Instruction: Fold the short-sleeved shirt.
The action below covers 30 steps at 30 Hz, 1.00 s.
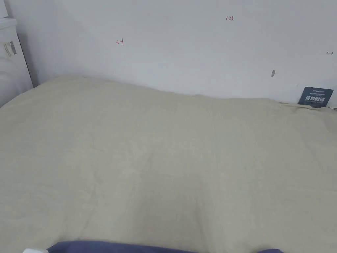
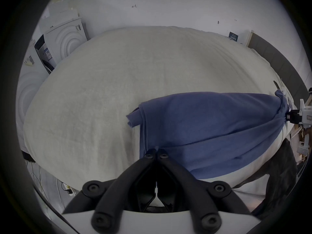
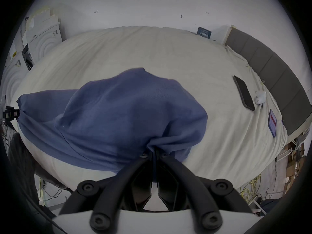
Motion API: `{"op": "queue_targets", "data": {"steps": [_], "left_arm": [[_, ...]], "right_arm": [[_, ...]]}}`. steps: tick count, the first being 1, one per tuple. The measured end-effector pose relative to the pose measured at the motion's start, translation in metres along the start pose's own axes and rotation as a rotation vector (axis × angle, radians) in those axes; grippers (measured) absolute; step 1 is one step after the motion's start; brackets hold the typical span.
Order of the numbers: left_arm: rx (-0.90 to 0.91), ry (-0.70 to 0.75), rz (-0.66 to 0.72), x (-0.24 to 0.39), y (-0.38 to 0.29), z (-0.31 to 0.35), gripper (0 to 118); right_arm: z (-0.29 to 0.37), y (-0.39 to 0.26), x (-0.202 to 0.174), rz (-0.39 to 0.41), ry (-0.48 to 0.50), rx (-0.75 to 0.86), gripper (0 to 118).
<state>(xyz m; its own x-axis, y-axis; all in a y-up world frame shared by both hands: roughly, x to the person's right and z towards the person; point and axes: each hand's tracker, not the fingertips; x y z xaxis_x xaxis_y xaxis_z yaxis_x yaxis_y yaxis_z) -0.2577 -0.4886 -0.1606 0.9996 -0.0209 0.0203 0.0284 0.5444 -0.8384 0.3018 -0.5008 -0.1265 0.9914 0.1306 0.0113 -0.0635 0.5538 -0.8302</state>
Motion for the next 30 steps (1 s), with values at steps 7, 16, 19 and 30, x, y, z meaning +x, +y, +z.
{"op": "queue_targets", "data": {"steps": [7,16,19,30], "left_arm": [[0.017,0.038,-0.01,-0.005,-0.007,-0.022,0],[0.227,-0.014,0.055,-0.01,0.008,0.038,46],[0.349,0.018,0.039,-0.016,0.02,0.042,54],[0.668,0.095,0.042,0.037,0.064,0.05,19]], "right_arm": [[0.001,0.0,-0.011,0.023,-0.042,0.017,4],[0.065,0.025,-0.02,-0.024,-0.022,0.18,43],[0.085,0.042,-0.028,-0.035,-0.021,0.293,43],[0.071,0.097,-0.068,-0.081,-0.006,0.612,10]]}}
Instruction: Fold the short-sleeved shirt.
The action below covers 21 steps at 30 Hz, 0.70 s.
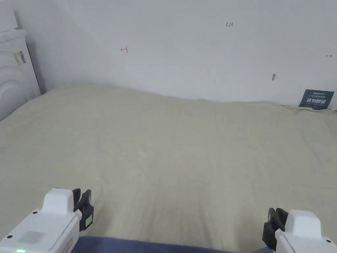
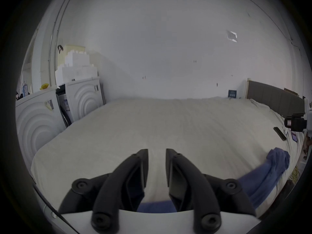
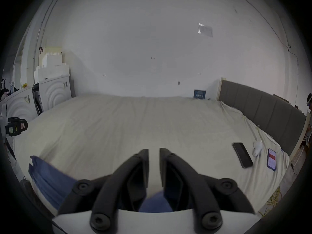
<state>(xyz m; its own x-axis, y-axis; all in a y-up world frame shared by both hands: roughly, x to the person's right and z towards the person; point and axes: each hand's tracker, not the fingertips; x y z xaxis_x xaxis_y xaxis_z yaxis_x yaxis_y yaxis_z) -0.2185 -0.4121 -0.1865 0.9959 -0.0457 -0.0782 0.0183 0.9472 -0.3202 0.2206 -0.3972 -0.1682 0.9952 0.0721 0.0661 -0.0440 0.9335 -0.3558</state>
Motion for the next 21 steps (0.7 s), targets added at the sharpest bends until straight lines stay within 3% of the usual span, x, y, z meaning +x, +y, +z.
{"op": "queue_targets", "data": {"steps": [2,13,16,21], "left_arm": [[0.026,0.014,0.005,0.009,0.001,0.004,0],[0.072,0.064,0.045,0.006,0.0,0.019,0],[-0.052,0.019,0.09,-0.013,0.004,0.015,0],[-0.448,-0.228,0.284,-0.067,0.0,-0.019,0]], "right_arm": [[-0.004,0.002,-0.005,0.002,0.004,0.037,1],[-0.009,0.005,-0.017,0.005,0.05,0.071,0],[-0.01,0.006,-0.017,0.027,0.064,0.053,0],[-0.013,0.001,-0.015,0.059,0.083,0.029,0]]}}
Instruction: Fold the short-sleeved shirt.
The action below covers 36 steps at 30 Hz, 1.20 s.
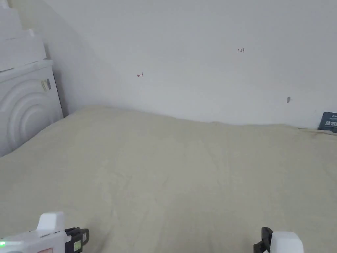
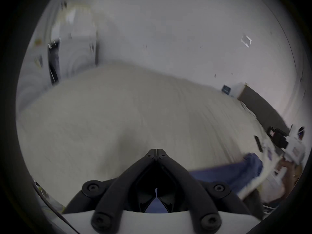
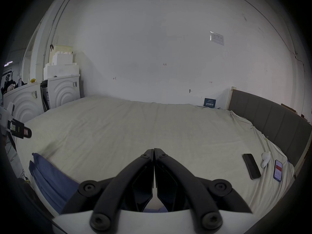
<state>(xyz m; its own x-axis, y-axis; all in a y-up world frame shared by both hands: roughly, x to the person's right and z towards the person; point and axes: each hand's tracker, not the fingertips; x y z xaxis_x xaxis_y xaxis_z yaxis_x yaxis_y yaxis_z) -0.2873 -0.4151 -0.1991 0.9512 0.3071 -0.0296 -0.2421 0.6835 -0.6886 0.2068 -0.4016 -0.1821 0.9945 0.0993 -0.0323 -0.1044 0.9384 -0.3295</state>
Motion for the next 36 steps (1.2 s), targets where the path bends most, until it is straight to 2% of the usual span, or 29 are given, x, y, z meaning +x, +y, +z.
{"op": "queue_targets", "data": {"steps": [2,4,8,9,11,17,18,20,21,23,27,36], "left_arm": [[-0.084,-0.049,0.022,-0.022,0.001,-0.008,3],[-0.168,-0.083,0.041,-0.037,0.0,-0.019,12],[-0.272,-0.108,0.051,-0.062,-0.004,-0.044,58],[-0.304,-0.133,0.064,-0.068,-0.006,-0.051,64],[-0.353,-0.164,0.082,-0.075,-0.011,-0.063,67],[-0.336,-0.16,0.054,-0.064,-0.024,-0.068,65],[-0.34,-0.145,0.039,-0.06,-0.025,-0.068,62],[-0.329,-0.082,-0.052,-0.051,-0.029,-0.069,43],[-0.317,-0.066,-0.058,-0.049,-0.03,-0.071,33],[-0.317,-0.084,-0.024,-0.039,-0.033,-0.074,21],[-0.301,-0.055,-0.103,-0.016,-0.046,-0.083,15],[-0.314,-0.038,-0.105,-0.026,-0.027,-0.058,0]], "right_arm": [[0.0,-0.001,0.0,0.008,-0.009,-0.008,0],[-0.001,-0.003,0.0,-0.002,-0.011,-0.009,0],[-0.004,-0.005,-0.004,-0.012,-0.025,-0.029,0],[-0.005,-0.005,-0.006,-0.013,-0.027,-0.033,0],[-0.005,-0.005,-0.01,-0.001,-0.035,-0.036,0],[-0.009,-0.007,-0.021,0.01,-0.032,-0.056,0],[-0.009,-0.007,-0.022,0.01,-0.031,-0.059,0],[-0.011,-0.008,-0.026,0.014,-0.032,-0.063,0],[-0.011,-0.008,-0.029,0.014,-0.03,-0.065,0],[-0.014,-0.009,-0.032,0.013,-0.029,-0.068,0],[-0.015,-0.009,-0.04,0.017,-0.023,-0.075,0],[-0.013,-0.006,-0.04,0.049,-0.017,-0.073,0]]}}
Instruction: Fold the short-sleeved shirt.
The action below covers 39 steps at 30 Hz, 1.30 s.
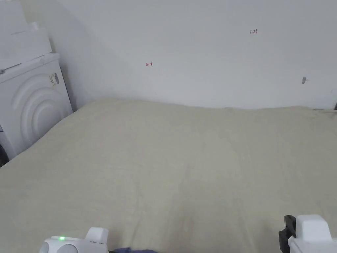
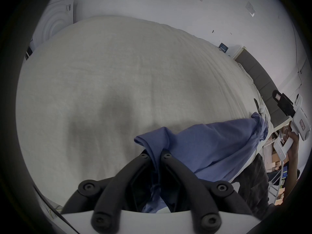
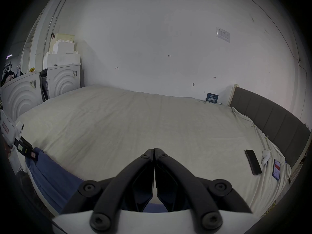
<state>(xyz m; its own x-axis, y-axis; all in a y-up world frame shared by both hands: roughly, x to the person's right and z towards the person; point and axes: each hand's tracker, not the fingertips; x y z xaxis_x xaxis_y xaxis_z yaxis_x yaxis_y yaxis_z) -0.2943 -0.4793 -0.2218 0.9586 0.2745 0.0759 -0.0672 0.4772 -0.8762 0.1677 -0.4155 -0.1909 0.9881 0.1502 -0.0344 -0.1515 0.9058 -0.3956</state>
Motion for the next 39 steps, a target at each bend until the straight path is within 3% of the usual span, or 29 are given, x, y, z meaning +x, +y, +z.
{"op": "queue_targets", "data": {"steps": [3,5,14,21,24,32,39], "left_arm": [[0.045,-0.005,0.005,-0.011,0.006,0.02,0],[0.036,-0.082,0.048,-0.015,0.012,0.03,0],[0.095,0.051,0.048,-0.029,0.028,0.067,0],[0.072,0.156,0.125,-0.046,0.03,0.094,0],[0.059,0.109,0.154,-0.036,0.025,0.105,0],[0.091,-0.202,0.215,0.025,0.022,0.14,0],[0.071,-0.374,0.226,0.077,0.033,0.111,0]], "right_arm": [[0.002,0.003,0.002,0.004,-0.005,0.002,0],[0.002,0.003,0.003,0.005,-0.006,0.004,0],[0.001,-0.001,0.012,-0.004,-0.014,0.004,0],[0.0,-0.003,0.018,-0.012,-0.012,0.008,0],[-0.001,-0.003,0.018,-0.013,-0.008,0.01,0],[0.0,-0.001,0.014,-0.024,0.012,0.019,0],[0.004,-0.002,0.015,-0.034,0.018,0.028,0]]}}
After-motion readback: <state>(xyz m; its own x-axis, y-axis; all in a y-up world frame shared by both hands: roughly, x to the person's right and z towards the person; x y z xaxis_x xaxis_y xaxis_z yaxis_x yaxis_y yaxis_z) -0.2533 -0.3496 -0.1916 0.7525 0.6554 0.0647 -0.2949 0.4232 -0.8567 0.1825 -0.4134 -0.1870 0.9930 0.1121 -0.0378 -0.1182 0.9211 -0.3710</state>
